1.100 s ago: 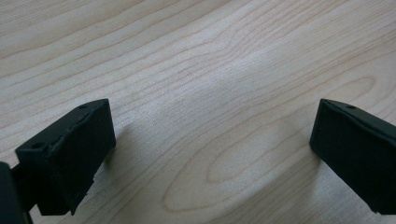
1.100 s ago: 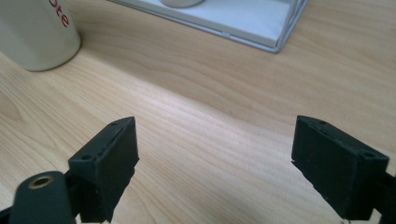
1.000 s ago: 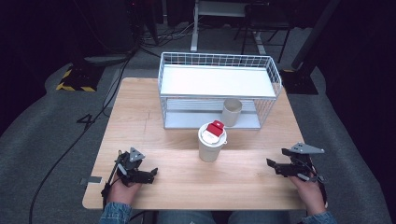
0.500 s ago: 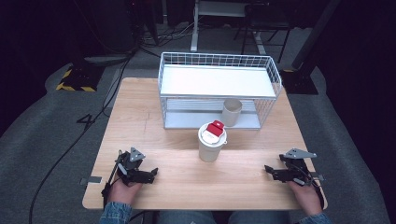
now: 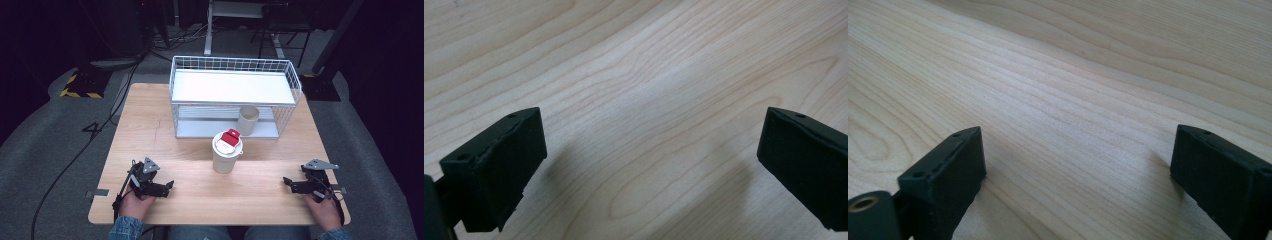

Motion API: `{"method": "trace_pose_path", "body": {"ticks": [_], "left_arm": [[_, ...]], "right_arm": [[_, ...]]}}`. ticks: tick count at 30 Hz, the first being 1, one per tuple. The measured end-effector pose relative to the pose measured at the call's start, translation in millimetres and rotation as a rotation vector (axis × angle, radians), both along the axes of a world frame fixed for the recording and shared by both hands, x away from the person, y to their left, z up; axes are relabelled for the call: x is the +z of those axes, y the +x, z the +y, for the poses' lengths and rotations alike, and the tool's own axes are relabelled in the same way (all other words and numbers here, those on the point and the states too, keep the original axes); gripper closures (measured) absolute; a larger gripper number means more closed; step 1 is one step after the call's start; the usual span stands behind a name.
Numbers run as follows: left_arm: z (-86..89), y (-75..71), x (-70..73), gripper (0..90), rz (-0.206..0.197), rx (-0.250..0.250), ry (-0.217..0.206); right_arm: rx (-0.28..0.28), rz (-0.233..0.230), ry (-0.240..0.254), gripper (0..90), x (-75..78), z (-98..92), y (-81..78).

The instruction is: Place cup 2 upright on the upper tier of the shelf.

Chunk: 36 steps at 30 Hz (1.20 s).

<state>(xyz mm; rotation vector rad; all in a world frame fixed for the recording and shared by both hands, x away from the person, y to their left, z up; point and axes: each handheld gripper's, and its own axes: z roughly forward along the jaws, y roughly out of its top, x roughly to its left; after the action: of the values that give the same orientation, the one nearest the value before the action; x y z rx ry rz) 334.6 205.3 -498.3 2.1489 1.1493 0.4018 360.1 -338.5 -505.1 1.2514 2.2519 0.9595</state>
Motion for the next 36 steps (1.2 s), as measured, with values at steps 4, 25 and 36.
{"method": "trace_pose_path", "body": {"ticks": [4, 25, 36], "left_arm": [[-3.5, -0.4, 4.3, 0.2, -0.004, -0.024, -0.020], [-27.1, -4.0, 55.4, 0.4, -0.112, -0.146, -0.181], [-49.5, 8.5, 71.9, 2.1, -0.181, -0.211, -0.225]], "right_arm": [[-0.011, 0.006, -0.004, 4.9, -0.2, -0.1, 0.7], [-0.032, 0.017, -0.010, 0.2, -0.8, -0.2, 2.3], [-0.037, 0.017, -0.009, 0.3, -0.9, 0.9, 2.7]]}}
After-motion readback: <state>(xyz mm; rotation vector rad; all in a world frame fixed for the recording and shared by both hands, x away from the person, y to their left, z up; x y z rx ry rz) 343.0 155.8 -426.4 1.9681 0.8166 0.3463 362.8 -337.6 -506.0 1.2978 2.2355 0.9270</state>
